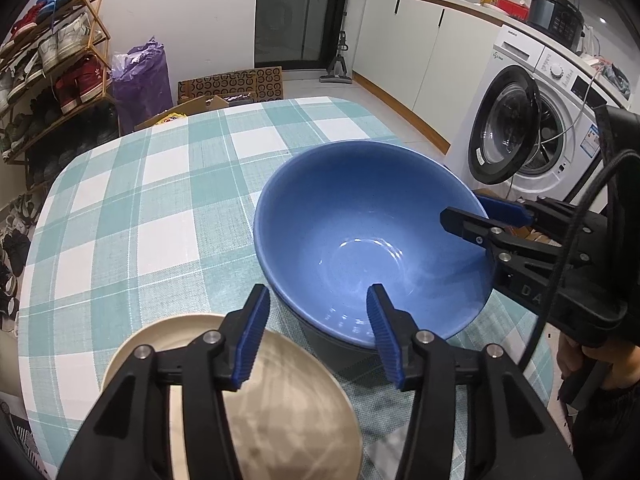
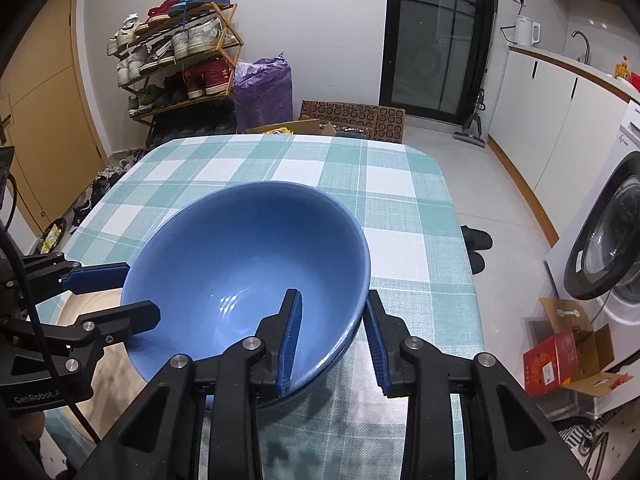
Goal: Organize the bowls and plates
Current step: 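Open both grippers to release the bowl onto the stack, then close both grippers on the rim of the nested blue bowls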
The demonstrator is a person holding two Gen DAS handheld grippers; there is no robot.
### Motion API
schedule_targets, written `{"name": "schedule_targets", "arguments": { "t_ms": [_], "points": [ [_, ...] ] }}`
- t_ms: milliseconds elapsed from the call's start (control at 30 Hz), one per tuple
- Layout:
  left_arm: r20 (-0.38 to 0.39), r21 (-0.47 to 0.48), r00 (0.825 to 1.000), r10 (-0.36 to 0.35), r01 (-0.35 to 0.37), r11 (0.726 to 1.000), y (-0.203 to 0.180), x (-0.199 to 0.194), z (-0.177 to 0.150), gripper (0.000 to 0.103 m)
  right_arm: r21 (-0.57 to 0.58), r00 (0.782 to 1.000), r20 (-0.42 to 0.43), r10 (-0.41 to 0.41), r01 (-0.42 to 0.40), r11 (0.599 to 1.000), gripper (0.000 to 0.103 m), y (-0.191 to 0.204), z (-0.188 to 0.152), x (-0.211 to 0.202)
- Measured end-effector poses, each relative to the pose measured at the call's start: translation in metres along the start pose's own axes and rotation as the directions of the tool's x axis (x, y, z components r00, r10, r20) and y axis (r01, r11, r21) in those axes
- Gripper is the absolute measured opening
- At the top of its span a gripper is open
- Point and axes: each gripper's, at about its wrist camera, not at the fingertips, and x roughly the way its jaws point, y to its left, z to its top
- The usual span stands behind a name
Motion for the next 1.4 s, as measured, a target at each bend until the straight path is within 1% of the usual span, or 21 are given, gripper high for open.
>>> {"name": "schedule_targets", "arguments": {
  "t_ms": [67,133,200,300,367,400,433,467,500,533,600,633,700,767,867,1100,1233,1400],
  "points": [
    [0.001,-0.003,1.0,-0.003,0.003,1.0,0.001,0.0,0.0,0.055,0.0,1.0,0.003,0.01,-0.01,1.0,0.042,-0.001,-0.001,-0.002],
    [0.006,-0.004,1.0,-0.005,0.005,1.0,0.001,-0.001,0.0,0.06,-0.003,1.0,0.01,0.018,-0.018,1.0,0.047,-0.002,-0.001,-0.005],
    [0.012,-0.004,1.0,-0.005,0.005,1.0,0.002,-0.002,0.0,0.06,-0.006,1.0,0.012,0.019,-0.019,1.0,0.049,-0.002,-0.001,-0.007],
    [0.021,-0.003,1.0,-0.007,0.007,1.0,0.003,-0.005,0.0,0.063,-0.002,0.999,0.015,0.031,-0.031,1.0,0.059,-0.004,-0.001,-0.01],
    [0.025,-0.005,1.0,-0.006,0.006,1.0,0.005,-0.005,0.001,0.071,0.001,0.999,0.02,0.036,-0.036,0.999,0.067,-0.005,-0.001,-0.012],
    [0.031,-0.011,1.0,-0.005,0.005,1.0,0.007,-0.006,0.001,0.077,0.003,0.999,0.021,0.04,-0.04,0.999,0.069,-0.005,-0.002,-0.013],
    [0.037,-0.016,0.999,-0.004,0.005,1.0,0.008,-0.007,0.001,0.079,0.005,0.999,0.024,0.044,-0.044,0.999,0.075,-0.006,-0.002,-0.014],
    [0.04,-0.02,0.999,-0.006,0.007,1.0,0.009,-0.008,0.001,0.079,0.008,0.999,0.026,0.046,-0.046,0.999,0.079,-0.007,-0.002,-0.014],
    [0.041,-0.022,0.999,-0.01,0.01,1.0,0.01,-0.008,0.002,0.082,0.01,0.999,0.028,0.046,-0.046,0.999,0.081,-0.007,-0.003,-0.015],
    [0.042,-0.024,0.999,-0.013,0.014,1.0,0.011,-0.008,0.002,0.087,0.012,0.999,0.029,0.046,-0.046,0.999,0.082,-0.008,-0.003,-0.015],
    [0.048,-0.031,0.999,-0.011,0.012,0.999,0.015,-0.008,0.002,0.095,0.016,0.998,0.03,0.048,-0.048,0.999,0.083,-0.01,-0.003,-0.016],
    [0.052,-0.034,0.999,-0.011,0.013,0.999,0.016,-0.009,0.002,0.098,0.021,0.998,0.031,0.049,-0.05,0.999,0.086,-0.011,-0.003,-0.017],
    [0.058,-0.042,0.998,-0.016,0.018,0.999,0.019,-0.009,0.003,0.1,0.028,0.998,0.034,0.052,-0.052,0.998,0.09,-0.013,-0.004,-0.017],
    [0.067,-0.051,0.997,-0.026,0.03,0.998,0.023,-0.009,0.003,0.103,0.037,0.998,0.035,0.057,-0.059,0.998,0.097,-0.014,-0.005,-0.018],
    [0.083,-0.066,0.996,-0.031,0.036,0.997,0.028,-0.009,0.004,0.103,0.058,0.997,0.037,0.072,-0.074,0.996,0.099,-0.018,-0.007,-0.017],
    [0.078,-0.105,0.996,-0.04,0.048,0.993,0.038,-0.004,0.004,0.103,0.097,0.994,0.034,0.1,-0.102,0.99,0.101,-0.025,-0.011,-0.012],
    [0.089,-0.133,0.995,-0.034,0.045,0.99,0.042,-0.002,0.005,0.103,0.109,0.993,0.034,0.113,-0.116,0.987,0.101,-0.027,-0.012,-0.008],
    [0.08,-0.147,0.996,-0.024,0.036,0.988,0.045,0.006,0.007,0.103,0.129,0.991,0.026,0.135,-0.137,0.982,0.101,-0.03,-0.015,-0.001]
  ]
}}
